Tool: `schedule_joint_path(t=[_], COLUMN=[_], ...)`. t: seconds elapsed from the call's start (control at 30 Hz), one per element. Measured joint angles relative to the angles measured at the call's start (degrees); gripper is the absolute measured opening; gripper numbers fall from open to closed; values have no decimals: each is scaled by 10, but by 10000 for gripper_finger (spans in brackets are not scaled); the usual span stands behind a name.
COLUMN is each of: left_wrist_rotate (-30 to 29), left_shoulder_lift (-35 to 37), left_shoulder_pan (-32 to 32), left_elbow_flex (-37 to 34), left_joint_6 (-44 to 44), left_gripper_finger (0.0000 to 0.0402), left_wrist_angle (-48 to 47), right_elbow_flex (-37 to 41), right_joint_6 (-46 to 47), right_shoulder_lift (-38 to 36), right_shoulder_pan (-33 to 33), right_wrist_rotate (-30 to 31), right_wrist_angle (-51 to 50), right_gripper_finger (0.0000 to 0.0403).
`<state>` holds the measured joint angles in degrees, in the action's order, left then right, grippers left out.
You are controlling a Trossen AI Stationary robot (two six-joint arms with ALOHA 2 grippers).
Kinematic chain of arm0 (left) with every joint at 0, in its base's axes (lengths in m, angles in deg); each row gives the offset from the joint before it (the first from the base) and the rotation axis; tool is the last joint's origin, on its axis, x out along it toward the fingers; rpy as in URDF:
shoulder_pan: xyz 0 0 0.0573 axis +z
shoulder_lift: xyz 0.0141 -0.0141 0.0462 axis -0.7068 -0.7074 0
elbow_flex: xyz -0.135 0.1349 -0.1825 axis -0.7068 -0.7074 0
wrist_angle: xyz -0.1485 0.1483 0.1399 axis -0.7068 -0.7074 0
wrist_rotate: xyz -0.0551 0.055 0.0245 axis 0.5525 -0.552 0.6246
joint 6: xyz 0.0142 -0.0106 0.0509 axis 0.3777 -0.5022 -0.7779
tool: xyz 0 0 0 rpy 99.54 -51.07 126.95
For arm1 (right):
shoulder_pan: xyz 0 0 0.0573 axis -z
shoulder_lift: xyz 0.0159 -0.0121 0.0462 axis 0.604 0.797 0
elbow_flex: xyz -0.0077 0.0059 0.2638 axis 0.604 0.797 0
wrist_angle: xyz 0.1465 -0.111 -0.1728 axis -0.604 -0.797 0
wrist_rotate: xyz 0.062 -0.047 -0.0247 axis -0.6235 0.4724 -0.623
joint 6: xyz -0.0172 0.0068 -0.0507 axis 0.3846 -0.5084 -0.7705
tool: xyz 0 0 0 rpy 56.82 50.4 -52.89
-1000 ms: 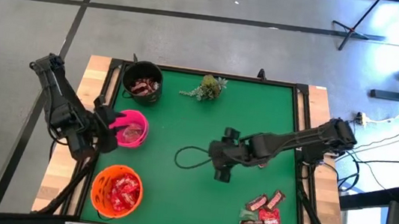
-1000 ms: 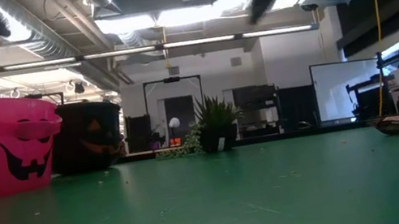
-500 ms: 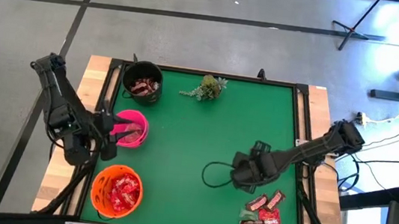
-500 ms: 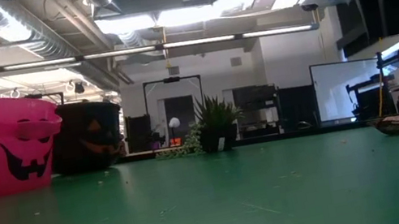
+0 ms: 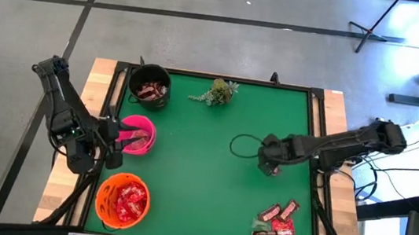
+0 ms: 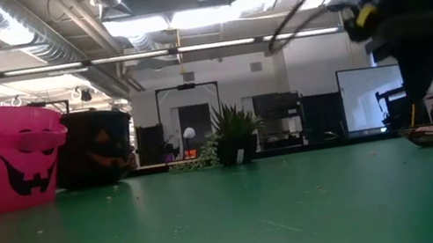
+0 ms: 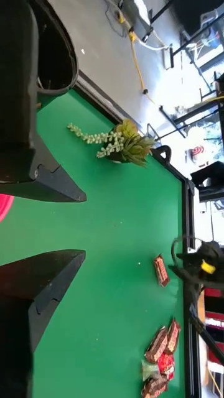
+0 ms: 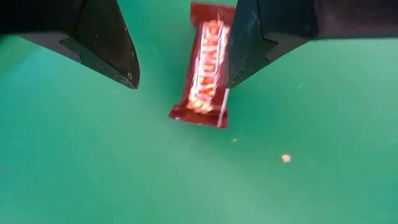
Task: Sort candy
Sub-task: Put the brown chocolate into the black bucket
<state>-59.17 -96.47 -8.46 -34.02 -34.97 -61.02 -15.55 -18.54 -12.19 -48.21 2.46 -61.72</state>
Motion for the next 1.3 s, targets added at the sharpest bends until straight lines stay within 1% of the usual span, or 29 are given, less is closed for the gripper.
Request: schedule_joint_path(t=[0.13, 0.23, 0.47, 0.57, 0.7, 0.83, 0.93, 1.03, 1.17, 1.3], left_wrist_rotate=[15, 26, 38, 40, 49, 52, 51, 51, 50, 50], left_shoulder_lift=[0, 0, 0, 0, 0, -1, -2, -2, -2, -2], left_shoulder_pan=[0, 0, 0, 0, 0, 0, 0, 0, 0, 0], left_elbow_flex=[0, 0, 0, 0, 0, 0, 0, 0, 0, 0], left_joint_6=[0, 0, 1, 1, 1, 2, 2, 1, -7, -9], left_gripper_finger=[124, 124, 124, 124, 124, 124, 124, 124, 124, 124], left_wrist_angle=[9, 11, 12, 15, 15, 17, 17, 17, 17, 17], right_elbow_flex=[49, 74, 105, 107, 107, 105, 103, 104, 102, 83], right_joint_6=[-20, -28, -24, -14, -8, 1, -16, -42, -45, -52], right_shoulder_lift=[-7, -7, -6, -3, 15, 43, 61, 65, 61, 63], right_shoulder_pan=[42, 56, 55, 55, 54, 54, 54, 54, 54, 54], right_wrist_rotate=[-31, -51, -89, -90, -87, -74, -74, -75, -77, -80], right_wrist_angle=[37, 67, 169, 174, 171, 165, 161, 168, 177, 166], right_gripper_finger=[232, 240, 280, 288, 285, 267, 243, 209, 155, 108])
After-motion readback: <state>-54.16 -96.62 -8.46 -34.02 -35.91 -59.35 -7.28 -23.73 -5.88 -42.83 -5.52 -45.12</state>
